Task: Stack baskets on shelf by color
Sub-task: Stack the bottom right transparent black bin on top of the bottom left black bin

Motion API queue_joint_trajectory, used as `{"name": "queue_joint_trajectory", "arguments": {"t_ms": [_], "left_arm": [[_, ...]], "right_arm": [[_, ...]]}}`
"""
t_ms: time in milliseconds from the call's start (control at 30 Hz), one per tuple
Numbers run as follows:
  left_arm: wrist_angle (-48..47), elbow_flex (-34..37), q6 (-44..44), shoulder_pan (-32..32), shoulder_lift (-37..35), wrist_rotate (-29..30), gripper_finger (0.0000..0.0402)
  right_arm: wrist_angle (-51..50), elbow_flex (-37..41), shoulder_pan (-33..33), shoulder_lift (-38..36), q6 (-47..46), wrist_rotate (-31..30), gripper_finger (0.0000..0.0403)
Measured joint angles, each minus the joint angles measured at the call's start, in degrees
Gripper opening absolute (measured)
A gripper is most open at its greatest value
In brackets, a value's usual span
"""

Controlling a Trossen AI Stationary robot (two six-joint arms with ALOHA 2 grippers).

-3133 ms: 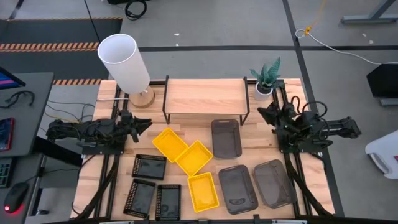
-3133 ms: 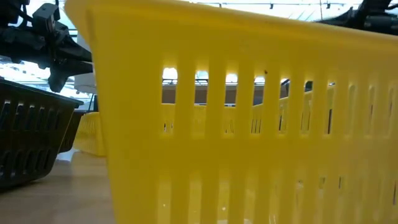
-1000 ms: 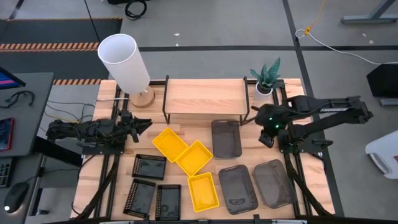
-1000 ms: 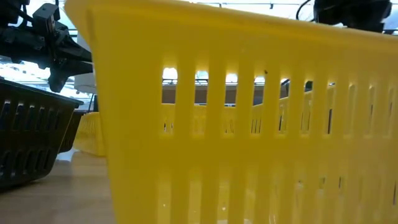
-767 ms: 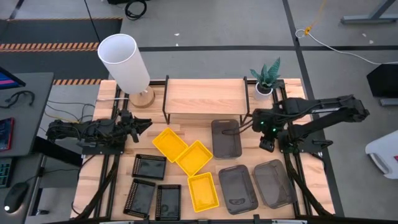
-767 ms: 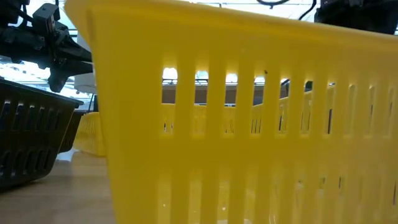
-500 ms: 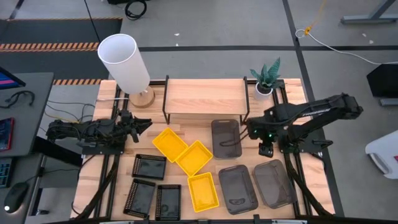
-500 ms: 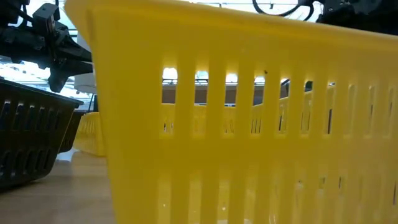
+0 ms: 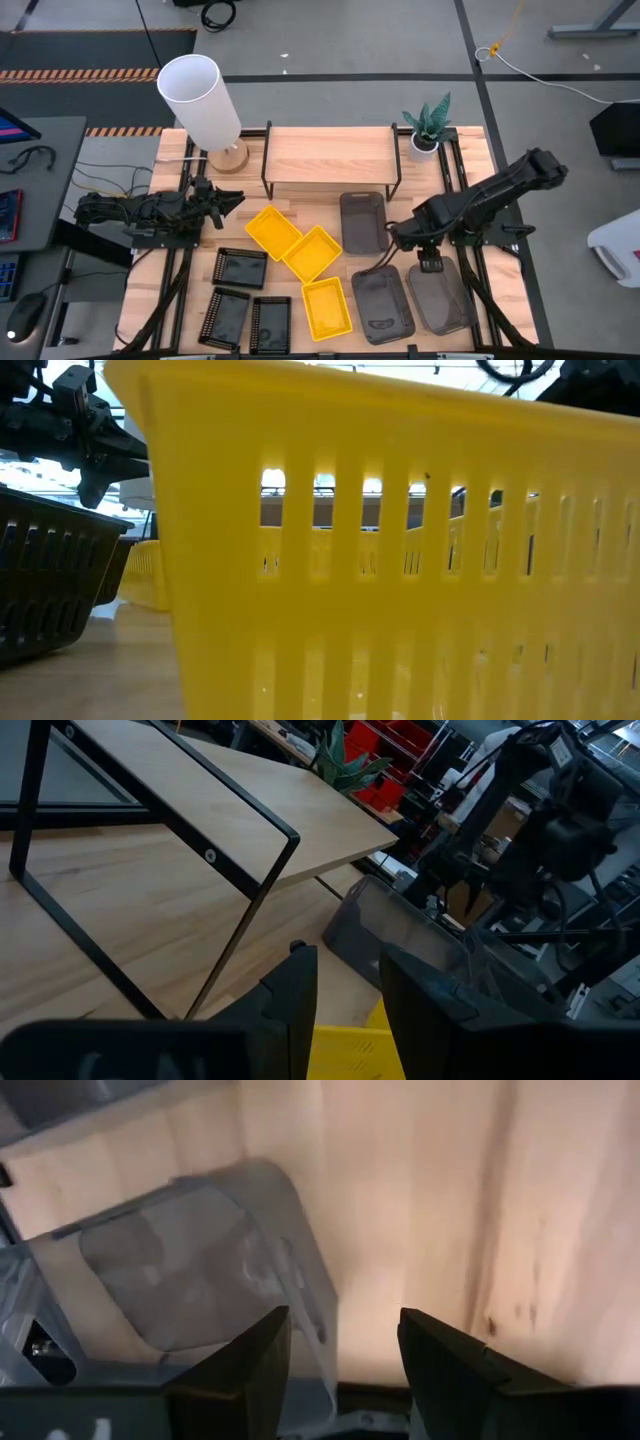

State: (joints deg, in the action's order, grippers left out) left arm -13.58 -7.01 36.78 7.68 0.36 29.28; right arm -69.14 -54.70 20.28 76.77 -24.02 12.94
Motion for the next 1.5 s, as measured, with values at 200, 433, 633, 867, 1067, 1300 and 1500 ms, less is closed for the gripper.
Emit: {"name": "queue_joint_trajectory", "arguments": {"t_ms": [200, 433, 633, 867, 1067, 1300, 1500], "left_arm": [[0.0, 0.0, 0.0, 0.0, 0.0, 0.0, 0.0117], [0.0, 0.0, 0.0, 0.0, 0.0, 0.0, 0.0117], [0.0, 0.0, 0.0, 0.0, 0.0, 0.0, 0.0117], [0.0, 0.0, 0.0, 0.0, 0.0, 0.0, 0.0117], [0.0, 0.0, 0.0, 0.0, 0.0, 0.0, 0.0117], [0.0, 0.0, 0.0, 0.0, 0.0, 0.0, 0.0117], [0.0, 0.0, 0.0, 0.0, 0.0, 0.0, 0.0117]], "right_arm": [[5.1, 2.0, 0.6, 1.0, 1.0, 0.5, 0.0192], [7.4, 6.5, 1.1, 1.0, 0.8, 4.1, 0.0192], [7.7, 8.3, 1.5, 1.0, 2.6, 3.2, 0.0192], [10.1, 10.1, 1.5, 1.0, 3.7, -0.8, 0.0191], [14.0, 12.7, 1.5, 1.0, 3.2, -1.3, 0.0169], [14.1, 12.8, 1.5, 1.0, 4.4, -1.3, 0.0115], [14.4, 12.8, 1.5, 1.0, 1.8, 2.0, 0.0103]]}}
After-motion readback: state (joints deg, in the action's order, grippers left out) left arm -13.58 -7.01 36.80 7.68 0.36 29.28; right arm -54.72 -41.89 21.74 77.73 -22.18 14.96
